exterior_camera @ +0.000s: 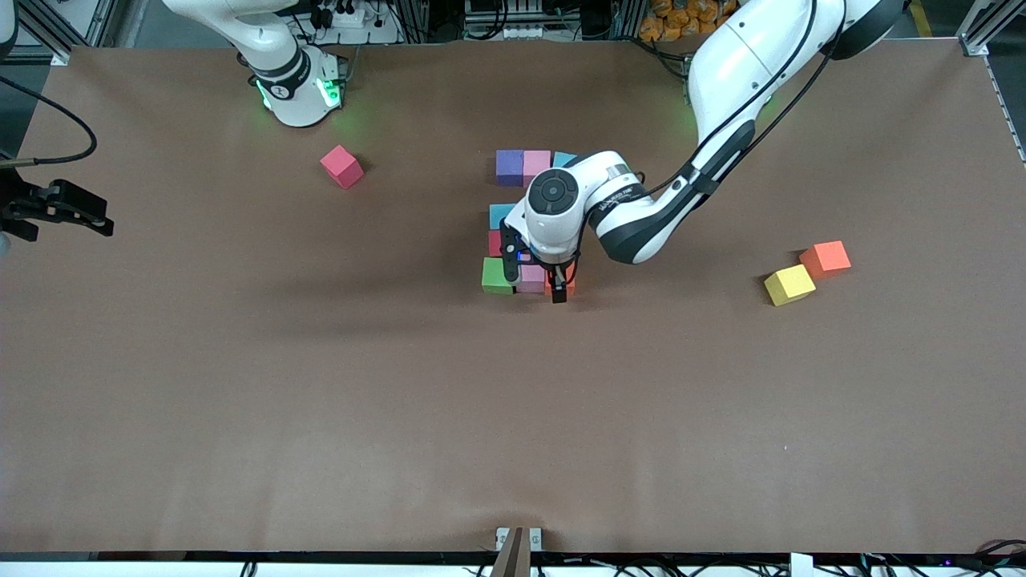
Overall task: Form number 2 with 11 blocks
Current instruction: 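Open the left gripper and lift it off the orange cube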
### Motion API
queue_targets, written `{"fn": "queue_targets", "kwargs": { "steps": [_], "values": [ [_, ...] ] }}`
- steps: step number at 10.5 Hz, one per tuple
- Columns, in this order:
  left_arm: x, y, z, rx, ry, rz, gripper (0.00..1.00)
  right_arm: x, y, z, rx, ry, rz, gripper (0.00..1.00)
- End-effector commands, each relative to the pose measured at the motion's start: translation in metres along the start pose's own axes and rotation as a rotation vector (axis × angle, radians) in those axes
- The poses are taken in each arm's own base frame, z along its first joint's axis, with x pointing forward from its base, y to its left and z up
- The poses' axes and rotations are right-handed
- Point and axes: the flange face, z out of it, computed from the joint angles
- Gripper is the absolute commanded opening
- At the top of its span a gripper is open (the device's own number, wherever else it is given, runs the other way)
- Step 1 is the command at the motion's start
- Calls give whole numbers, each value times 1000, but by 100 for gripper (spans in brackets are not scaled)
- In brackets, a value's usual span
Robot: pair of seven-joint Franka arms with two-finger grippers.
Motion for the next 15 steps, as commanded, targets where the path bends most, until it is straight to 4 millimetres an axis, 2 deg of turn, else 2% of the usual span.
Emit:
{"fn": "queue_targets", "kwargs": {
  "steps": [1,3,5,7,11,12,13,14,15],
  "values": [
    [0,-9,-40,-8,-32,-49,100,-7,3,-4,2,11,-9,100],
    [-2,-20,-77,-9,-34,-90,100,-7,2,-3,2,10,-9,100],
    [-17,-36,-108,15,-24,-133,100,-7,2,-4,2,11,-9,100],
    [-48,-55,-145,-2,1,-260,100,-7,2,-4,2,11,-9,100],
    [-121,-97,-210,63,46,-558,100,-7,3,-5,2,13,-9,100],
    [-138,-104,-215,55,32,-624,100,-7,3,-5,2,13,-9,100],
    [-163,-115,-216,-7,24,-720,100,-7,3,-5,2,13,-9,100],
    [-189,-128,-232,-25,45,-789,100,-7,3,-5,2,13,-9,100],
    [-221,-141,-238,-34,42,-847,100,-7,3,-5,2,13,-9,100]
  ]
}}
